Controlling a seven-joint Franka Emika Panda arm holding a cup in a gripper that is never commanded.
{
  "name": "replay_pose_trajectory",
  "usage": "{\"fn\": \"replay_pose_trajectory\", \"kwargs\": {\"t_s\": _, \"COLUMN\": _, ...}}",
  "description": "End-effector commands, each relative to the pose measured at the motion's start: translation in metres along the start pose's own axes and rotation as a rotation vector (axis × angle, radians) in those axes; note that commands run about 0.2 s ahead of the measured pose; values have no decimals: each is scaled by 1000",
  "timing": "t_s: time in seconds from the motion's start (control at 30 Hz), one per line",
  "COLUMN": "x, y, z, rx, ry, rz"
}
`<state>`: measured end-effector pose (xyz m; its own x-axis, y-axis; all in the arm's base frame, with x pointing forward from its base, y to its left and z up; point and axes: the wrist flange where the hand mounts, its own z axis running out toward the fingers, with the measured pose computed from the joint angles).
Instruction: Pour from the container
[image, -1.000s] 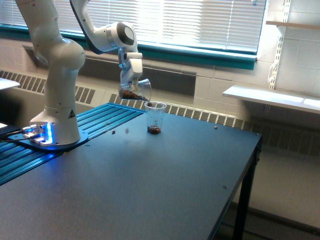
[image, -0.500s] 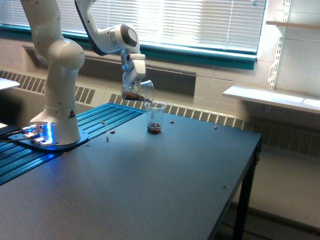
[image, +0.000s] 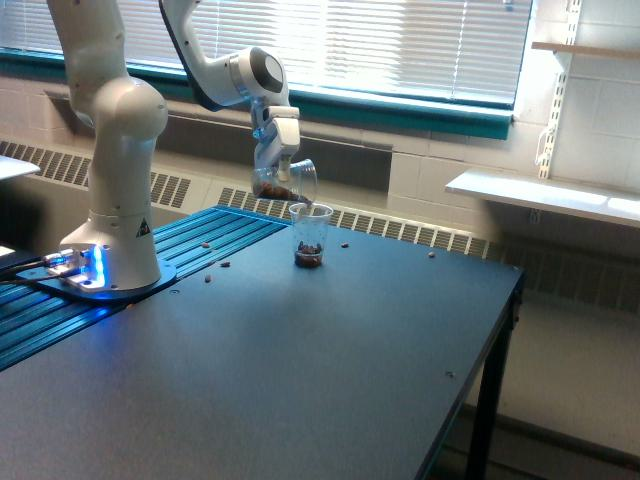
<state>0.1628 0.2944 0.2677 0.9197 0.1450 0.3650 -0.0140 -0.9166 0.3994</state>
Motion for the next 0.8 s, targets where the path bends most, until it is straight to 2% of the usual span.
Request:
{"fn": "replay_pose_trajectory", "kwargs": {"t_s": 0.03, "x": 10, "y": -4, "z": -3, "rx": -22, "ry": 17, "rz": -29}}
{"fn": "replay_pose_trajectory", "kwargs": {"t_s": 0.33, "x": 17, "y": -8, "z": -3, "rx": -47, "ry": 36, "rz": -60}}
{"fn": "replay_pose_trajectory", "kwargs": {"t_s": 0.8, "x": 22, "y": -3, "z": 0, "rx": -83, "ry": 32, "rz": -91}}
